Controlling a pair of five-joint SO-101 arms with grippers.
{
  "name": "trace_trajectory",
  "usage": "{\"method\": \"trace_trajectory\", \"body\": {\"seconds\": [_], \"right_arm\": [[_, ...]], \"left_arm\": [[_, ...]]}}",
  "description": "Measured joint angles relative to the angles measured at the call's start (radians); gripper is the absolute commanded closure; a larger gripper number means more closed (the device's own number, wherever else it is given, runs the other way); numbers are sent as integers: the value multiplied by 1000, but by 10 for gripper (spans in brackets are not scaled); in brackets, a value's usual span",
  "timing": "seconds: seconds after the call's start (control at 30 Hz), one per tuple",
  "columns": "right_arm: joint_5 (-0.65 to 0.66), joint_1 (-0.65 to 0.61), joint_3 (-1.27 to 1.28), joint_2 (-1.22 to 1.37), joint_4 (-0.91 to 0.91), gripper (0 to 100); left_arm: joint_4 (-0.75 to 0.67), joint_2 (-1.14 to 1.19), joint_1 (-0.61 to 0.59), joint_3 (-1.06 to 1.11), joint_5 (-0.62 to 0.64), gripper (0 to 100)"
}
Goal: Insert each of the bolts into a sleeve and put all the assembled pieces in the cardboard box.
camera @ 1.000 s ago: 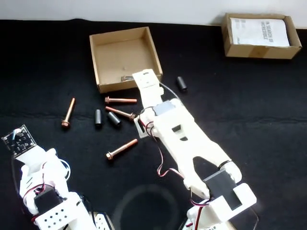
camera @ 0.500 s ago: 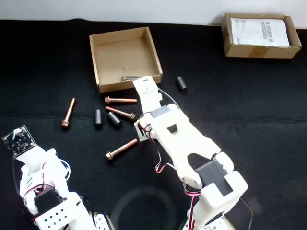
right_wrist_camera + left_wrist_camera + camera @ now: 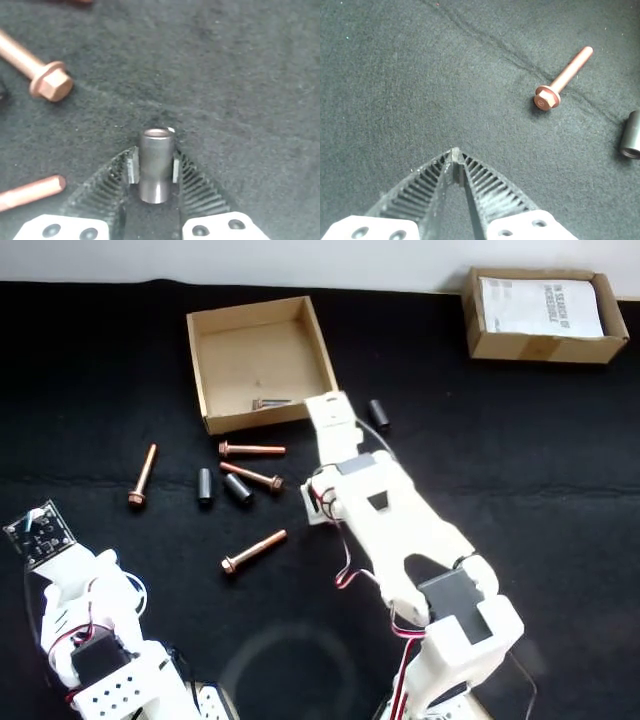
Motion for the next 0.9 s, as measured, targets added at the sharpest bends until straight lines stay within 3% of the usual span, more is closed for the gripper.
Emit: {"method": "trace_trajectory", "body": {"seconds": [0.17, 0.43, 0.77, 0.9], "right_arm": [[-2, 55, -29, -32, 61, 991], [-2, 60, -133, -304, 219, 991], [-2, 64, -135, -632, 551, 991], [-2, 64, -98, -776, 675, 991]], "left_arm": [[0, 0, 0, 0, 0, 987], [3, 0, 6, 0, 0, 990], [94, 0, 15, -14, 0, 990], [235, 0, 17, -153, 32, 990]]}}
